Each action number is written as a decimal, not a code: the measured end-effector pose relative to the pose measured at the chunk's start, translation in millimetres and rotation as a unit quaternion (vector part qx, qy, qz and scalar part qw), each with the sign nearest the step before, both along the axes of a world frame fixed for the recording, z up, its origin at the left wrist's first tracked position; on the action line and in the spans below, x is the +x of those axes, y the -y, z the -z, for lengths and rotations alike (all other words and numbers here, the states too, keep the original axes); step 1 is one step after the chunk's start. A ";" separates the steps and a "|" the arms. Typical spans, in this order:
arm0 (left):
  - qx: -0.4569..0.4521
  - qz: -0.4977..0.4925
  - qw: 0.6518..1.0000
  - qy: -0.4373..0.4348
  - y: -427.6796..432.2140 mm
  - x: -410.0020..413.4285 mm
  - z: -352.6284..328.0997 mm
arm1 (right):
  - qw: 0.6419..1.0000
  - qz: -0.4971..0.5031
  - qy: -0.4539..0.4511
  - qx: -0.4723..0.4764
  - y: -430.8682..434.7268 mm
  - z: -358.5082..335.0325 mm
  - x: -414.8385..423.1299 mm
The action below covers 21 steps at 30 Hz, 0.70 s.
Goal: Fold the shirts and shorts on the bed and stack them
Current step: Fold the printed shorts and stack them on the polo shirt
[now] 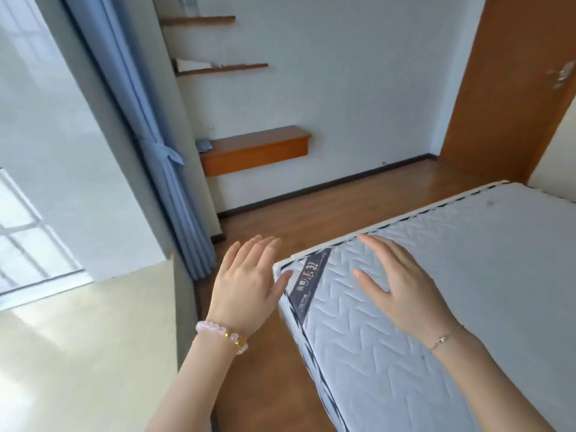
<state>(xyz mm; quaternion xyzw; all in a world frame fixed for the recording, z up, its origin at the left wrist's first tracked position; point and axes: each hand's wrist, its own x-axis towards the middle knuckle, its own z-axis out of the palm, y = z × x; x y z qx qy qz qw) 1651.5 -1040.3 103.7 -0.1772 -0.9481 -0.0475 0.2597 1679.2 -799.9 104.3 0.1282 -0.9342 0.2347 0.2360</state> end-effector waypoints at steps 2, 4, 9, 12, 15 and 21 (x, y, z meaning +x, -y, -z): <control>0.002 -0.035 0.999 0.004 14.5 -3.8 3.8 | 1.000 -0.031 0.002 0.001 15.3 2.1 -20.0; 0.006 -0.060 0.998 0.008 26.2 -8.7 6.6 | 0.998 -0.056 0.004 0.002 28.9 3.1 -38.7; 0.012 -0.099 0.995 0.014 55.3 -33.2 10.1 | 0.994 -0.106 0.024 0.001 60.1 6.3 -91.2; 0.005 -0.121 0.993 0.009 71.7 -57.6 11.9 | 0.991 -0.131 0.033 0.010 78.1 11.3 -128.3; 0.002 -0.138 0.990 0.008 88.5 -96.0 13.4 | 0.988 -0.144 0.045 0.016 94.0 17.1 -173.2; 0.009 -0.150 0.989 0.014 105.9 -194.7 16.1 | 0.985 -0.159 0.051 0.043 112.5 17.8 -276.6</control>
